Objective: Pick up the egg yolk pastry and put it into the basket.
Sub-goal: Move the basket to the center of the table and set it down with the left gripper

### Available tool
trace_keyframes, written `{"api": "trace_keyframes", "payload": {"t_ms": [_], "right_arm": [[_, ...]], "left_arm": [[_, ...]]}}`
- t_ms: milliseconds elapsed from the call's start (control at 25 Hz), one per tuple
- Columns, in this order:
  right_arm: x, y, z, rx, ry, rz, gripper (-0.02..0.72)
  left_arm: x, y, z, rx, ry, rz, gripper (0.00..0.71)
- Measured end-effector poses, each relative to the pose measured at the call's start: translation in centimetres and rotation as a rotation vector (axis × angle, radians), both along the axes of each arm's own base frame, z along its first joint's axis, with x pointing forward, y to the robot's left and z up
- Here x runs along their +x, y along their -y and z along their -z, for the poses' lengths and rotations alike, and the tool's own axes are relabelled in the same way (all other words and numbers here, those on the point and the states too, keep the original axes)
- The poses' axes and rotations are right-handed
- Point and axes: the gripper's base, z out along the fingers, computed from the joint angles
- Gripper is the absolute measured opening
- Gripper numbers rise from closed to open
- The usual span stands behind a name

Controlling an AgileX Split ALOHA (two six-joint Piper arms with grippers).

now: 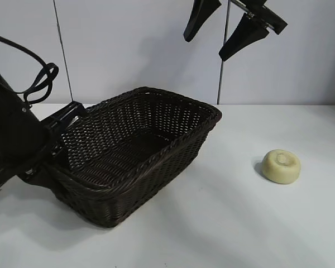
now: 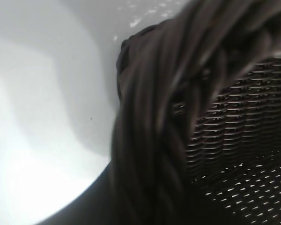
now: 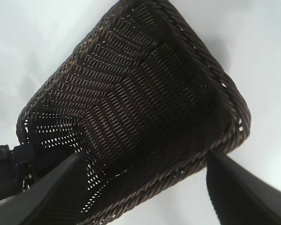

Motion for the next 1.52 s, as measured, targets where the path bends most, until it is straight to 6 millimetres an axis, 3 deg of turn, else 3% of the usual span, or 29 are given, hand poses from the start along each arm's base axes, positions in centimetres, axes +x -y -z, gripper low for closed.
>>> {"api": "trace_keyframes", "payload": {"t_ms": [280,560,840,1160,1520], "right_arm": [[0.0,0.0,0.0,0.0,0.0,0.0,0.517],[0.0,0.0,0.0,0.0,-0.001,0.0,0.517],[0.0,0.0,0.0,0.0,-0.001,0.0,0.517],[0.0,0.0,0.0,-0.001,-0.003,-0.002,0.517],[0.0,0.0,0.0,-0.001,-0.003,-0.002,0.517]], "left_arm": [[1.4,-2.6,-1.1,0.036,0.043,0.177,0.102],[2.0,-2.3,-2.5,0.062,0.097,0.386,0.102],[3.9,-1.9,-3.8,0.088,0.11,0.536,0.102],[6.9,-1.0,-2.5,0.082,0.072,0.727,0.102],[7.6,-0.4,-0.5,0.038,0.067,0.823,0.102]]}}
